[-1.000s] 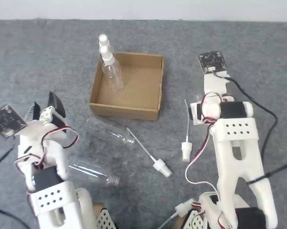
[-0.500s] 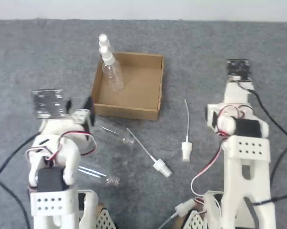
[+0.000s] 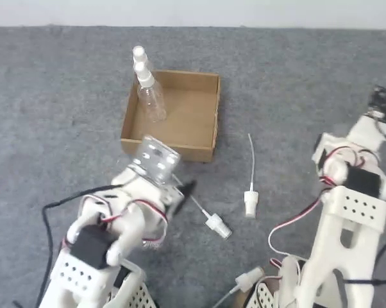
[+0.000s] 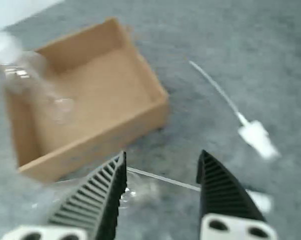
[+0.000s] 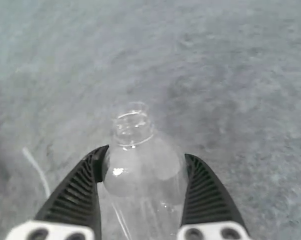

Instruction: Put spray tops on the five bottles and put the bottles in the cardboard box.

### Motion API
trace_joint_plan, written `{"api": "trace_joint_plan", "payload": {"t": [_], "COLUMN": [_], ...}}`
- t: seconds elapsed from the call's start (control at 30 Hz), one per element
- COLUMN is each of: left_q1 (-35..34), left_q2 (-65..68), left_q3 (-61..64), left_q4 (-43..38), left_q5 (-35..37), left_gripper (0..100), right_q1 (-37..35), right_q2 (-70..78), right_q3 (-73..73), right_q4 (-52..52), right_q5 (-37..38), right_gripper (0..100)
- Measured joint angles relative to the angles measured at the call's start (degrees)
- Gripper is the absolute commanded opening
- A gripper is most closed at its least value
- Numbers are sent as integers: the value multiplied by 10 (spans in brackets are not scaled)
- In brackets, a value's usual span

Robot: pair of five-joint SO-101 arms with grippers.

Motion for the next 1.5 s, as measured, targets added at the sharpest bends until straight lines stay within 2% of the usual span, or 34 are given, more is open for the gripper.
{"api": "trace_joint_plan", "payload": {"t": [0.2, 0.3, 0.43, 0.67, 1.13, 1.5], "left_q1": [128, 171, 229, 319, 425, 439], "left_q2": [0, 18, 96, 244, 395, 502], "left_q3": [1, 5, 5, 5, 5, -2], "left_q4": [25, 25, 21, -37, -132, -170], "left_q5": [0, 0, 23, 70, 164, 169], "left_gripper": [239, 279, 295, 295, 295, 294], "right_q1": [30, 30, 30, 30, 30, 33], "right_q2": [0, 0, 0, 0, 0, 0], "right_q3": [0, 0, 0, 0, 0, 0], "right_q4": [-10, -11, -11, -11, -11, -11], "right_q5": [-14, -15, -15, -15, -15, -15], "right_gripper": [7, 7, 7, 8, 9, 9]}}
